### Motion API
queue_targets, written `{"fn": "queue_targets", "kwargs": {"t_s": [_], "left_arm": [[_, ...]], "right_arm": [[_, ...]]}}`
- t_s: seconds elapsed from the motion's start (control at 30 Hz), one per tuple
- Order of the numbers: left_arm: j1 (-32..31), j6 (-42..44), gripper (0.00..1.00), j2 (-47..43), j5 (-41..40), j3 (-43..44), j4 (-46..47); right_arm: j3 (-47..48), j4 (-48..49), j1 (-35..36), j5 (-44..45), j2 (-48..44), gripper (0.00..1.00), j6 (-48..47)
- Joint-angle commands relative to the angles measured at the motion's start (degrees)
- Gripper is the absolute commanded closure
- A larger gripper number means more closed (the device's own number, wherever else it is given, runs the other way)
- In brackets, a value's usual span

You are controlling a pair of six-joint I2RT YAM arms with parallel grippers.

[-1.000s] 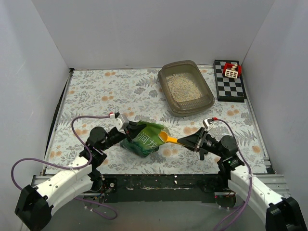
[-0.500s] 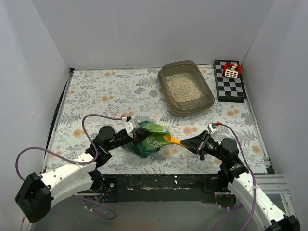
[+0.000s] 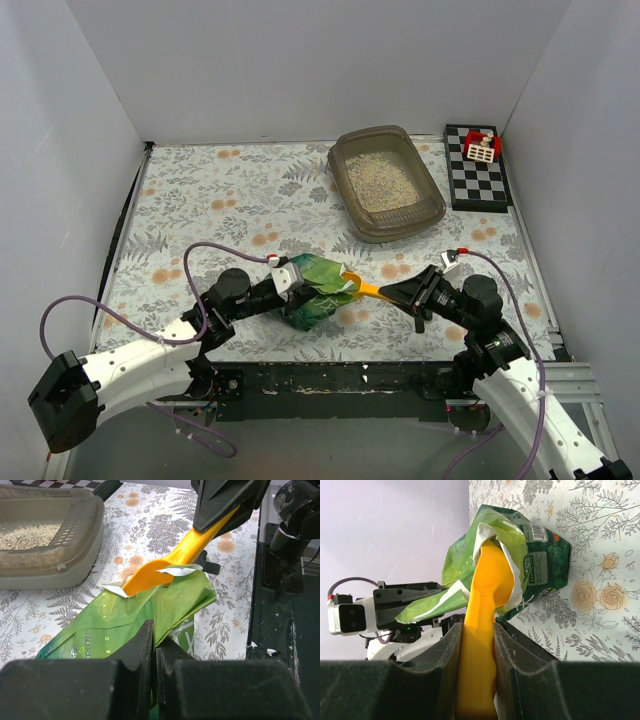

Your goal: Fill the litter box with clean litter

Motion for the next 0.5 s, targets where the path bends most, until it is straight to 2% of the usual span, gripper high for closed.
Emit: {"fn": "queue_targets", "kwargs": {"t_s": [0.0, 0.47], "left_arm": [[-2.53, 0.81, 1.0, -1.7, 0.77, 0.82, -3.78], [-3.76, 1.51, 1.0, -3.81, -3.89, 1.87, -6.24]], "right_arm": [[5.72, -6.51, -0.54, 4.68, -3.19, 0.99, -2.98], [10.3, -20.76, -0.54, 9.87, -11.54, 0.99, -2.02]]}}
